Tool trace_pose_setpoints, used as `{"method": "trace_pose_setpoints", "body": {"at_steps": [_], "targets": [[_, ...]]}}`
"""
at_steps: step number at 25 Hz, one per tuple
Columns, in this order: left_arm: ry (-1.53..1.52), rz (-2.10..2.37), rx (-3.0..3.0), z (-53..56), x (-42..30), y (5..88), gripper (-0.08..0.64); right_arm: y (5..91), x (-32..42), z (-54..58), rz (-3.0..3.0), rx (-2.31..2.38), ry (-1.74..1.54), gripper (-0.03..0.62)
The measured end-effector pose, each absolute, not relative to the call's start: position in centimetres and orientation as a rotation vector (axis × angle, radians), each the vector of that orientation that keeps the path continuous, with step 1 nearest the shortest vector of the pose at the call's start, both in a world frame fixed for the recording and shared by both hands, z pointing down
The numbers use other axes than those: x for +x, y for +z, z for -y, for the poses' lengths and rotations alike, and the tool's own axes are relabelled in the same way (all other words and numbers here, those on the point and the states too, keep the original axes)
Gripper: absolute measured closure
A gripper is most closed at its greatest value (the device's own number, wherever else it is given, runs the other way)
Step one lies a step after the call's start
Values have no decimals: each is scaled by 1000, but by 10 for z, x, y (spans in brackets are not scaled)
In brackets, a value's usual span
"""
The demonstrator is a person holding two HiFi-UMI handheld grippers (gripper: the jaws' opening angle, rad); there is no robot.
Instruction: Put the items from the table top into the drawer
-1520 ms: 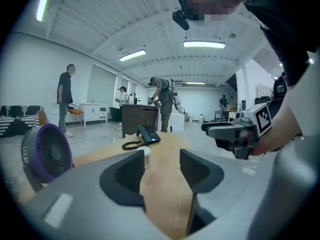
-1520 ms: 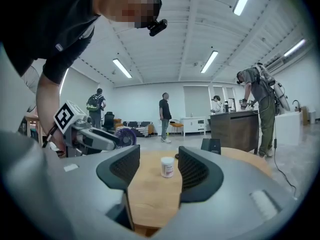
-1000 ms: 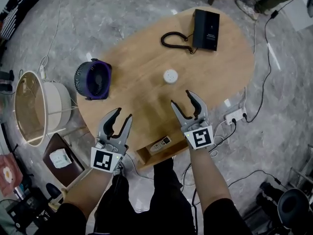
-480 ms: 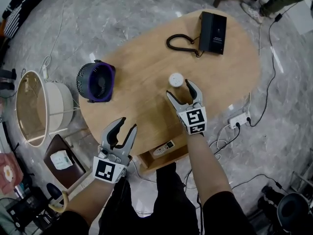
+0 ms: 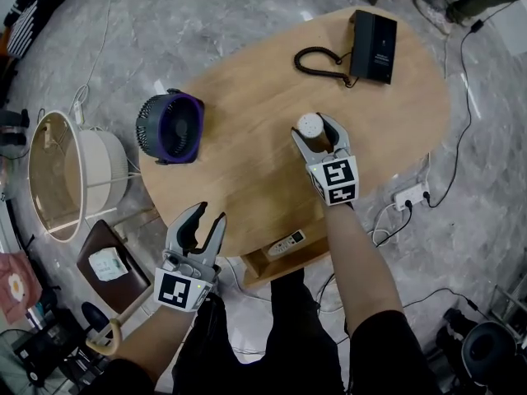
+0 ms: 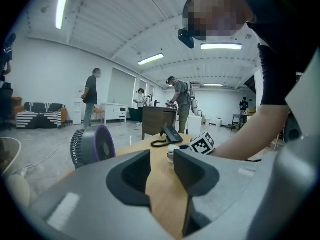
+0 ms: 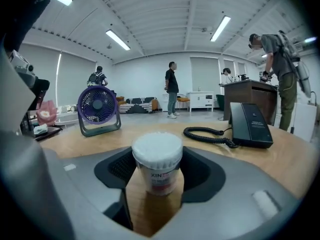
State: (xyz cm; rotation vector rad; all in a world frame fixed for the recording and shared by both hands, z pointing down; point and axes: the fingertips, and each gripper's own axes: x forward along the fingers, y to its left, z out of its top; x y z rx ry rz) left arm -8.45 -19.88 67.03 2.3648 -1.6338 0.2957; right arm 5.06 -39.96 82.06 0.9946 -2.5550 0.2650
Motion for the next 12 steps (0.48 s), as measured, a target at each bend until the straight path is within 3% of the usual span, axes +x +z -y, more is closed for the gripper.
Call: {"method": "trace_pose_setpoints", "body": {"at_steps": [12], "targets": [[315,1513,2425,182,-67,670,409,771,108,300,2588,1147,240,301]]}}
